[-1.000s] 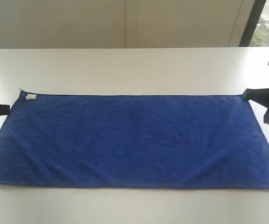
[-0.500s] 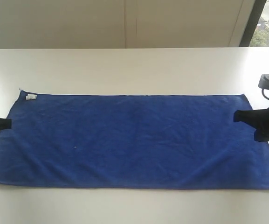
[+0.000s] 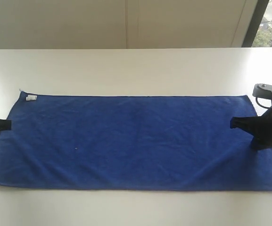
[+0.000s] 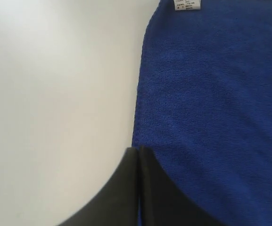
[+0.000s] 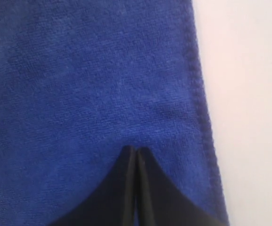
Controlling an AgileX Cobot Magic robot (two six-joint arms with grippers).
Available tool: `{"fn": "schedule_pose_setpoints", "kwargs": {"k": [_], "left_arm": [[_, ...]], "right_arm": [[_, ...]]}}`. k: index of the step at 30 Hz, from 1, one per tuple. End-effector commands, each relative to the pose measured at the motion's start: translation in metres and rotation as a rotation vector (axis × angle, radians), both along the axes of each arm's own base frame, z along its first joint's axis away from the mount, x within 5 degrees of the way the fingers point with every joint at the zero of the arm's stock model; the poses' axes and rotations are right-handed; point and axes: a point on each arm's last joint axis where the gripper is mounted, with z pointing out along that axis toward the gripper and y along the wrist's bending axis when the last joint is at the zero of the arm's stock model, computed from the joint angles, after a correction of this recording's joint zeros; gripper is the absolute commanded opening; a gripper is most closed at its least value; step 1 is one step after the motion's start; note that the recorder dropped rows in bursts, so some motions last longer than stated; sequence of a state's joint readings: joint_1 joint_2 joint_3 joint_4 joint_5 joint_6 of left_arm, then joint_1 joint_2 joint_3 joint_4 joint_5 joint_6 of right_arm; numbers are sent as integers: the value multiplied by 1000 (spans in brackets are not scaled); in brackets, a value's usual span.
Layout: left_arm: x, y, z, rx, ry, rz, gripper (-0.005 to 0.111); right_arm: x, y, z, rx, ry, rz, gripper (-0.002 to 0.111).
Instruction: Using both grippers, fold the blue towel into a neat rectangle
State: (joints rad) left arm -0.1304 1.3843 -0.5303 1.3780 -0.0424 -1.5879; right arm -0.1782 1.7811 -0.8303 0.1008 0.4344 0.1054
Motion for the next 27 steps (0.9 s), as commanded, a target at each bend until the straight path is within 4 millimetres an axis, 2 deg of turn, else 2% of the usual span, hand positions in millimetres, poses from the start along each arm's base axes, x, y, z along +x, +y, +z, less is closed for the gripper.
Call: {"fn": "schedule_pose_setpoints", "kwargs": {"k": [1, 10, 18, 24, 27], "left_arm": [[-2, 2, 0, 7, -2, 10, 1], [-2, 2, 0, 7, -2, 10, 1], [-2, 2, 0, 12, -1, 10, 1], [-3, 2, 3, 9, -11, 12, 1], [-6, 3, 15, 2, -64, 22, 1]], "right_arm": [[-4, -6, -13, -28, 66, -27, 0], [-8, -19, -14, -68, 92, -69, 0], [-7, -20, -12, -72, 73, -69, 0], [-5, -17, 14, -38, -41, -124, 0], [-6, -16, 36, -49, -115, -125, 0]]}}
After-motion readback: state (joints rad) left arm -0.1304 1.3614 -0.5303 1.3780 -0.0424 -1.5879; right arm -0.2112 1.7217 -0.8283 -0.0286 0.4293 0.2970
